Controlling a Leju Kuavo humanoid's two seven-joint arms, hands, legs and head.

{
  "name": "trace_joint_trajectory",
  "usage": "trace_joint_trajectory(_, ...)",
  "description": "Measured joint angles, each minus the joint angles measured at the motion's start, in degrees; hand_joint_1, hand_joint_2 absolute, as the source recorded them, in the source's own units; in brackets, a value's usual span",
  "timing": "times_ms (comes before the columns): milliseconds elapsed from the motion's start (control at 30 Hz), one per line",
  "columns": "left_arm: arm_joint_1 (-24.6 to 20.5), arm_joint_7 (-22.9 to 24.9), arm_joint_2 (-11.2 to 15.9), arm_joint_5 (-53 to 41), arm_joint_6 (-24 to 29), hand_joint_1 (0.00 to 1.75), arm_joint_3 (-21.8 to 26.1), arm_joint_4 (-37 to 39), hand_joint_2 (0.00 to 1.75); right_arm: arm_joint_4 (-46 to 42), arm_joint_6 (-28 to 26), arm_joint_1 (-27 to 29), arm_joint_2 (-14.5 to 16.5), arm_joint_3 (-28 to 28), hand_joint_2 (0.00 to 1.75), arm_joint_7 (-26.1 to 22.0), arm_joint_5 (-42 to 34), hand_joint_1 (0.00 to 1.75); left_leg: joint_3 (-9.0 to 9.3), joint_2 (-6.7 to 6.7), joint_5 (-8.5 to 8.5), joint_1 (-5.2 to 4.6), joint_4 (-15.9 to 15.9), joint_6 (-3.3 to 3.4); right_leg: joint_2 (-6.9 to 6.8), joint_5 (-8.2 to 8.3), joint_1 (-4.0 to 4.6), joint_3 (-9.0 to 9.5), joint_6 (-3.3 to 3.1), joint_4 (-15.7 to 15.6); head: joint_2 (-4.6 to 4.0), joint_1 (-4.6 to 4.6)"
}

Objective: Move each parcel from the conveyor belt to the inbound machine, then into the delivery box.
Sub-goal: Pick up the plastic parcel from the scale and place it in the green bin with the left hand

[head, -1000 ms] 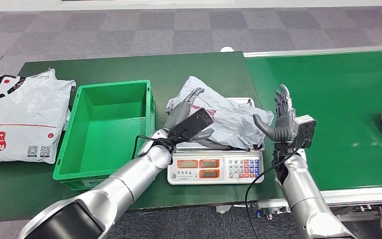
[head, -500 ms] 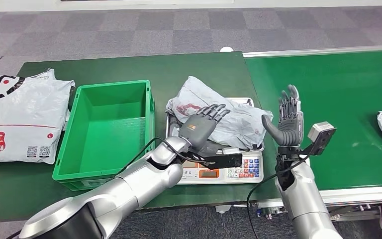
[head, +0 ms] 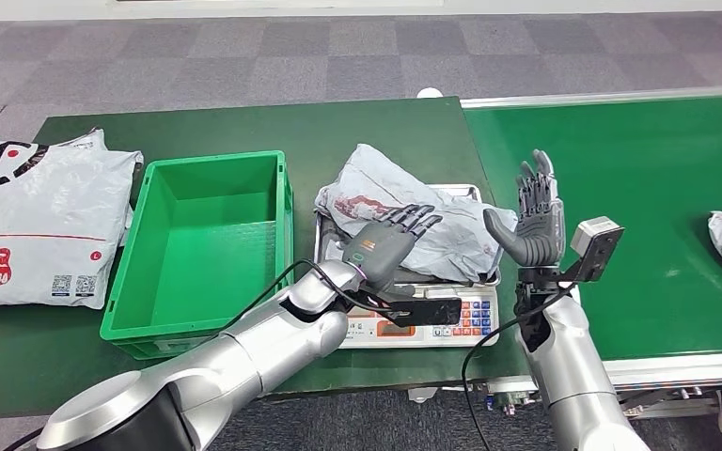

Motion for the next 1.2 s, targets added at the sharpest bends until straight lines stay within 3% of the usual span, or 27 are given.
trace_joint_trajectory(267, 0.0, -0.11, 0.01, 0.38, 0.04, 0.0, 0.01, 0.0, 1.75, 0.09, -0.06, -0.01, 0.0, 0.02, 1.75, -0.04, 0.11, 0.0, 0.0, 0.0, 0.0, 0.0, 0.0, 0.0, 0.0, 0.0, 0.0, 0.0, 0.0, 0.0, 0.0, 0.0)
trace_joint_trajectory(367, 0.06, -2.29, 0.03, 4.62, 1.57, 0.0, 0.64, 0.05, 1.75, 0.26, -1.3, -0.11, 0.0, 0.16, 1.75, 0.2, 1.33, 0.0, 0.0, 0.0, 0.0, 0.0, 0.0, 0.0, 0.0, 0.0, 0.0, 0.0, 0.0, 0.0, 0.0, 0.0)
trace_joint_trajectory(467, 0.15, -8.37, 0.11, 12.55, 5.66, 0.0, 3.03, 0.45, 1.75, 0.81, -2.99, -0.26, 0.0, 0.5, 1.75, 0.52, 2.85, 0.0, 0.0, 0.01, 0.0, 0.0, 0.0, 0.0, 0.0, 0.0, 0.0, 0.01, 0.0, 0.0, 0.0, -0.01)
trace_joint_trajectory(567, 0.8, -17.85, 0.27, 23.64, 6.54, 0.0, 7.55, 1.1, 1.75, 1.31, -4.41, -0.18, -0.02, 0.61, 1.75, 0.5, 4.45, 0.0, 0.01, 0.0, 0.0, 0.0, 0.0, 0.0, 0.0, 0.0, 0.0, 0.0, 0.0, 0.0, -0.01, -0.02)
trace_joint_trajectory(667, 2.18, -26.0, 0.41, 36.76, 1.49, 0.0, 14.2, 1.52, 1.75, 1.42, -7.5, 0.5, -0.26, 0.63, 1.75, 0.51, 7.94, 0.0, 0.01, 0.0, 0.0, 0.01, 0.0, 0.0, 0.0, -0.01, 0.01, -0.01, 0.0, 0.0, 0.0, -0.02)
trace_joint_trajectory(800, 3.77, -28.78, 0.58, 48.29, -7.01, 0.0, 22.36, 2.0, 1.75, 2.12, -12.11, 1.47, -1.17, 0.68, 1.75, 2.32, 14.15, 0.0, -0.05, 0.0, -0.01, 0.0, -0.01, 0.0, 0.0, -0.01, 0.0, 0.0, 0.0, 0.0, -0.01, -0.01)
trace_joint_trajectory(867, 4.25, -29.56, 0.93, 50.41, -8.76, 0.0, 25.53, 2.21, 1.75, 5.29, -13.05, -0.92, -2.36, 1.75, 1.75, 7.1, 19.81, 0.0, -0.13, 0.08, -0.01, -0.03, -0.03, 0.0, 0.06, 0.06, -0.03, -0.06, -0.01, 0.02, 0.0, -0.01)
trace_joint_trajectory(967, 4.73, -31.01, 1.77, 52.06, -10.95, 0.0, 30.91, 2.51, 1.75, 16.31, -12.79, -10.3, -6.13, 5.97, 1.75, 17.81, 34.4, 0.0, -0.21, 0.26, 0.14, -0.08, -0.03, 0.14, 0.19, 0.26, -0.08, -0.25, 0.08, 0.01, -0.02, -0.02)
trace_joint_trajectory(1033, 4.99, -31.33, 2.27, 51.98, -11.79, 0.0, 34.09, 2.7, 1.75, 22.39, -12.28, -15.69, -7.88, 7.99, 1.75, 19.6, 38.81, 0.0, -0.26, 0.08, 0.29, -0.08, -0.01, 0.2, 0.02, 0.3, -0.08, -0.25, 0.13, 0.0, -0.02, 0.01)
trace_joint_trajectory(1200, 5.31, -31.09, 3.03, 51.4, -12.73, 0.0, 39.2, 3.01, 1.75, 31.48, -11.88, -23.86, -9.08, 11.98, 1.75, 21.34, 41.24, 0.0, -0.28, -0.08, 0.38, -0.06, 0.0, 0.15, -0.08, 0.34, -0.06, -0.24, 0.12, 0.01, 0.0, -0.01)
